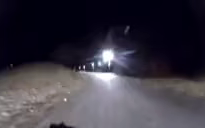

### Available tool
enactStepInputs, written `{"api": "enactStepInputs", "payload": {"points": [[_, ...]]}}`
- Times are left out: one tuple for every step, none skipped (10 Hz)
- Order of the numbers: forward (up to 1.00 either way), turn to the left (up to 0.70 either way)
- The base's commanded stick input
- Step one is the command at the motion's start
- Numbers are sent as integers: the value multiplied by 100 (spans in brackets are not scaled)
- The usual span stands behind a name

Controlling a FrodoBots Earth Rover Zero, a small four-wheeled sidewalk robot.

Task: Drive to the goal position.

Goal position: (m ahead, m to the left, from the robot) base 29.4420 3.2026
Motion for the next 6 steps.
{"api": "enactStepInputs", "payload": {"points": [[100, -12], [100, -10], [100, -7], [100, -4], [100, -2], [100, 0]]}}
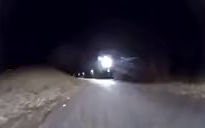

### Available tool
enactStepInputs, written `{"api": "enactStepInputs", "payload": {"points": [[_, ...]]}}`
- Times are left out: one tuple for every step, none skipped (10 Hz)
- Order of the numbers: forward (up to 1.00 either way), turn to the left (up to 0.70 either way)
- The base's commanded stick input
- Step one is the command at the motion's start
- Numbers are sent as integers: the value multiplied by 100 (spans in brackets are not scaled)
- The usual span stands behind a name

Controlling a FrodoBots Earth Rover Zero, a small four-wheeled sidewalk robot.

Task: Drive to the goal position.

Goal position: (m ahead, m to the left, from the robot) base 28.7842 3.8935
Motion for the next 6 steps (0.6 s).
{"api": "enactStepInputs", "payload": {"points": [[100, 0], [100, 0], [100, 0], [100, 0], [100, 0], [100, 0]]}}
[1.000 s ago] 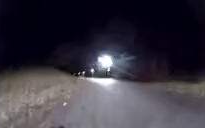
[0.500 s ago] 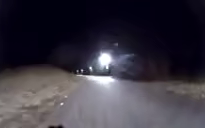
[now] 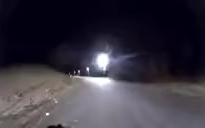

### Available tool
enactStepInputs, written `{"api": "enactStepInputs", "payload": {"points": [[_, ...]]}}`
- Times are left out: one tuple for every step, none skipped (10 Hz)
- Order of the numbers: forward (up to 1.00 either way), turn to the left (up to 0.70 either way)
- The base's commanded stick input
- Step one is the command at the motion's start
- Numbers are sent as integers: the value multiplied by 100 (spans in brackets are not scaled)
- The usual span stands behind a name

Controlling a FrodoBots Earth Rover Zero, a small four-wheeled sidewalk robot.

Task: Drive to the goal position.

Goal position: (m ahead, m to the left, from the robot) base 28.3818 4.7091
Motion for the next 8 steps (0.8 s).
{"api": "enactStepInputs", "payload": {"points": [[100, 0], [100, 0], [100, 0], [100, 0], [100, 0], [100, 0], [100, 0], [100, 0]]}}
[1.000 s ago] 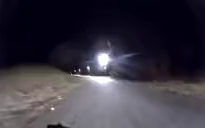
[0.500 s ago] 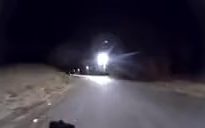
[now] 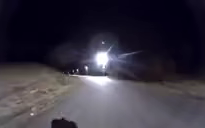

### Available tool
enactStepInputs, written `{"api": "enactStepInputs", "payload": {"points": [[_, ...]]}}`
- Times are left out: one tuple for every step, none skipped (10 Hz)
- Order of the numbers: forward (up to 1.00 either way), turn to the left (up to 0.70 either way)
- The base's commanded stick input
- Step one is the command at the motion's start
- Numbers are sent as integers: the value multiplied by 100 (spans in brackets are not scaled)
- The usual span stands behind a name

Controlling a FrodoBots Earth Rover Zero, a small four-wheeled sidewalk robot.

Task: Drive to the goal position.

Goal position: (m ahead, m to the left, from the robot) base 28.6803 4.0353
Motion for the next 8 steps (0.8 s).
{"api": "enactStepInputs", "payload": {"points": [[100, 0], [100, 0], [100, 0], [100, 0], [100, 0], [100, 1], [100, 2], [100, 2]]}}
